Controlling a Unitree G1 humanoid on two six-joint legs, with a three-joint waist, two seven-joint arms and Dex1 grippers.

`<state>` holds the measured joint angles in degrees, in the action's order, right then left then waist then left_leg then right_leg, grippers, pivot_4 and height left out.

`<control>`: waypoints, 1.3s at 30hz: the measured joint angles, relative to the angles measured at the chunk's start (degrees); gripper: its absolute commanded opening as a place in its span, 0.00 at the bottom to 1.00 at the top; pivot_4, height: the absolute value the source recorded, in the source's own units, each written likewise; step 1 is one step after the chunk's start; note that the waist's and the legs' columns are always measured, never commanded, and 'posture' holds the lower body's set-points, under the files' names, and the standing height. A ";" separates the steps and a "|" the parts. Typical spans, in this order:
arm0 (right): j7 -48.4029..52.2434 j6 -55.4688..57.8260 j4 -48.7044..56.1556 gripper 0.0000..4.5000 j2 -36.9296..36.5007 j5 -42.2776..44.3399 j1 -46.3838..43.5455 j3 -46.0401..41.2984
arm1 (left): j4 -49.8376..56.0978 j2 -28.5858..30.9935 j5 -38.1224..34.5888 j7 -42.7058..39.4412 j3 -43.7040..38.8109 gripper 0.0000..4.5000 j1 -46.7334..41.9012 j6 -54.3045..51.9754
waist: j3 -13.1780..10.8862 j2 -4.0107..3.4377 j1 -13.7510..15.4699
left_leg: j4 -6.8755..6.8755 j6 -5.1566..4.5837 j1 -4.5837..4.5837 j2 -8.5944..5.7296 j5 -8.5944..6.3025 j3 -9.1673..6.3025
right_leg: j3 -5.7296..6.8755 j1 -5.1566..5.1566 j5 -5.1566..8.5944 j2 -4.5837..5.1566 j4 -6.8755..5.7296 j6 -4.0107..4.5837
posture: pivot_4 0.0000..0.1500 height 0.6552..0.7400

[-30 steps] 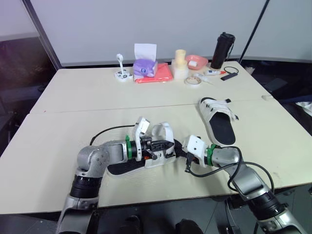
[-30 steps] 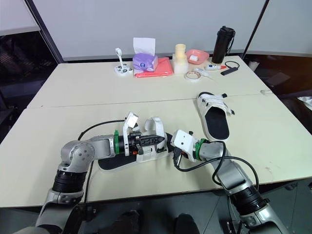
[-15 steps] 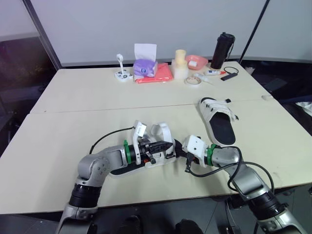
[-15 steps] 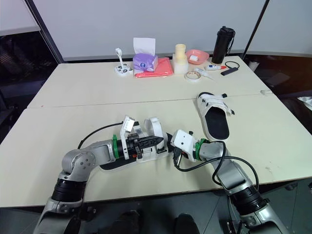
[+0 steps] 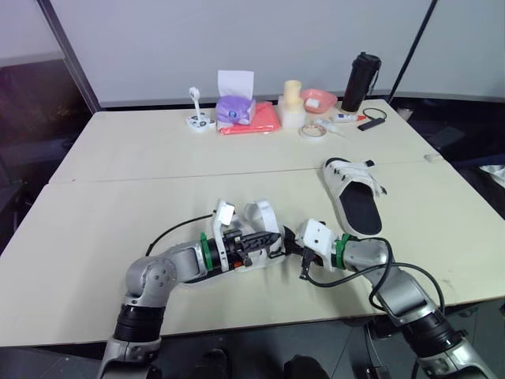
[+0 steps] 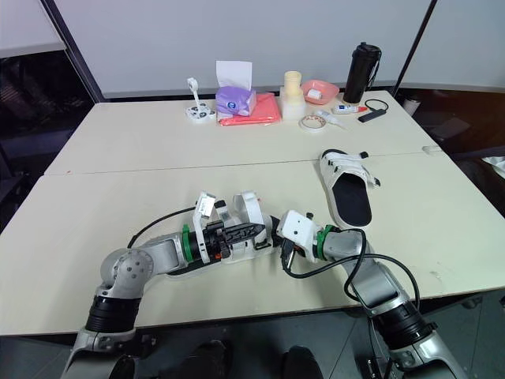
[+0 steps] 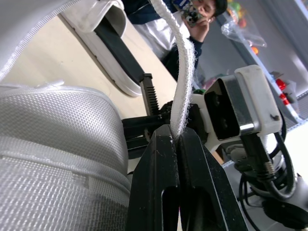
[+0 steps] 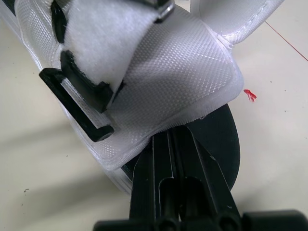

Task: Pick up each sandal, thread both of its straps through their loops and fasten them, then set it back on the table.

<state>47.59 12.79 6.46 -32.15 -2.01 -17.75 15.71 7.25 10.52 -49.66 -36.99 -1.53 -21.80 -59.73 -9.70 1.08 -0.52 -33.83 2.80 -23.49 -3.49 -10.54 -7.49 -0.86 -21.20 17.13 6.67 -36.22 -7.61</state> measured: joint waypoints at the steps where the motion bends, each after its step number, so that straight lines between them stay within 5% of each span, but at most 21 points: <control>1: 0.00 0.03 0.00 0.00 0.00 0.00 0.03 -0.01 | 0.00 0.01 -0.20 -0.01 -0.02 0.01 0.08 0.00 | 0.00 0.00 0.00 | 0.00 0.00 0.00 0.00 0.00 0.00 | 0.00 0.00 0.00 0.00 0.01 0.00 | 1.00 1.00; 20: 0.00 0.65 0.68 0.00 -0.03 0.00 0.22 -0.09 | -0.51 0.18 -0.12 -1.04 0.46 0.01 0.98 2.71 | 0.00 0.00 0.05 | 0.02 0.00 -0.01 0.00 -0.01 0.00 | 0.00 0.01 0.02 0.03 0.06 0.03 | 1.00 1.00; 34: 0.09 1.41 1.33 0.00 -0.09 0.27 0.49 -0.29 | -1.93 3.87 10.98 -8.16 7.72 0.01 3.09 17.96 | 0.02 -0.02 0.09 | 0.05 0.00 -0.01 0.02 -0.02 0.02 | 0.00 0.02 0.04 0.08 0.13 0.07 | 1.00 1.00; 39: 2.92 9.38 5.64 0.00 -0.19 6.50 2.49 -2.84 | -3.65 3.92 14.45 -9.15 8.83 0.01 2.85 22.96 | 0.02 -0.02 0.20 | 0.07 -0.03 -0.06 0.01 -0.04 0.01 | 0.00 -0.02 0.04 0.10 0.15 0.06 | 1.00 1.00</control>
<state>50.51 22.17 12.10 -32.34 4.49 -15.25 12.87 3.61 14.44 -35.21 -46.14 7.30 -18.95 -36.77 -9.68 1.06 -0.32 -33.76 2.77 -23.54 -3.48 -10.58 -7.48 -0.86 -21.22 17.17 6.77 -36.08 -7.54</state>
